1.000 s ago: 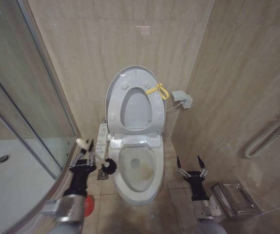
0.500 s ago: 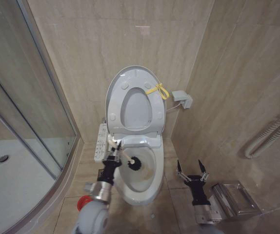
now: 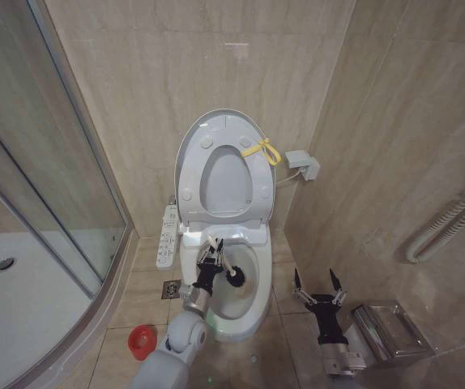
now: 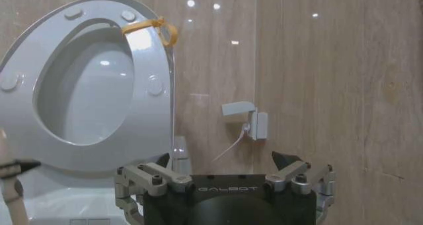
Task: Open the toilet lid, clean the toilet bowl with a toilet brush, close the toilet lid, and flush.
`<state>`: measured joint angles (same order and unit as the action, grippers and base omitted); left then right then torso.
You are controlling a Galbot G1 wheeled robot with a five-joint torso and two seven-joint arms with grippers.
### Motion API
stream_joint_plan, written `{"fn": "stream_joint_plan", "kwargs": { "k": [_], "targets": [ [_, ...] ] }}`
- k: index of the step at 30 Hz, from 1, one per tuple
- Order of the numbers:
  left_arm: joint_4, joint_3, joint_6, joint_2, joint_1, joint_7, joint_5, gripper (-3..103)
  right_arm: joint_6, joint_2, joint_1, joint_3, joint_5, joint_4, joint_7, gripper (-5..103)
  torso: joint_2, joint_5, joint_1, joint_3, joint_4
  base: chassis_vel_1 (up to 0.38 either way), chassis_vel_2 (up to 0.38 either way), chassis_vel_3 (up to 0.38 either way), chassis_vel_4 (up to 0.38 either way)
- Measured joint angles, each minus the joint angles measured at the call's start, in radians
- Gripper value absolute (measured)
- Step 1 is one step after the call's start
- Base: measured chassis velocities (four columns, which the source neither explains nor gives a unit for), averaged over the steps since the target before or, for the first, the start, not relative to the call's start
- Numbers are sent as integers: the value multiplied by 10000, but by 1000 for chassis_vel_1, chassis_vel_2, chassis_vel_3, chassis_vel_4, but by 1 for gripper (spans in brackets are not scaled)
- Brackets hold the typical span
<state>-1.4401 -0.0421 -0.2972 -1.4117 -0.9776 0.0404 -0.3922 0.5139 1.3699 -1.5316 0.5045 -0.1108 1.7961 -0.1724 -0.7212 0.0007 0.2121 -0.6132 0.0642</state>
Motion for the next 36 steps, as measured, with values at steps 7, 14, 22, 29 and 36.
{"fn": "stream_joint_plan", "kwargs": {
  "k": [7, 14, 22, 29, 36],
  "targets": [
    [1108, 450, -230, -18, 326, -96, 284, 19, 0, 30, 42, 10, 0, -16, -9, 100, 0, -1, 0, 1, -1, 0, 0, 0, 0],
    [1619, 418, -325, 46, 416, -91, 540, 19, 20, -6, 58, 22, -12, -16, -13, 100, -3, -1, -1, 2, 0, 0, 0, 0, 0],
    [905, 681, -171, 271, 211, -102, 4, 19, 40, 11, 108, -5, -16, -74, -12, 100, -2, -1, 0, 1, 1, 0, 0, 0, 0],
    [-299, 961, -242, 321, -142, -235, -301, 19, 64, -37, 78, 22, -17, -75, -12, 100, -2, -2, -1, 1, 1, 0, 0, 0, 0],
    [-253, 1003, -459, 268, -273, -478, -415, 19, 75, -67, 81, 54, -25, -122, -12, 100, -2, 0, -1, 2, -1, 0, 0, 0, 0]
  ]
}}
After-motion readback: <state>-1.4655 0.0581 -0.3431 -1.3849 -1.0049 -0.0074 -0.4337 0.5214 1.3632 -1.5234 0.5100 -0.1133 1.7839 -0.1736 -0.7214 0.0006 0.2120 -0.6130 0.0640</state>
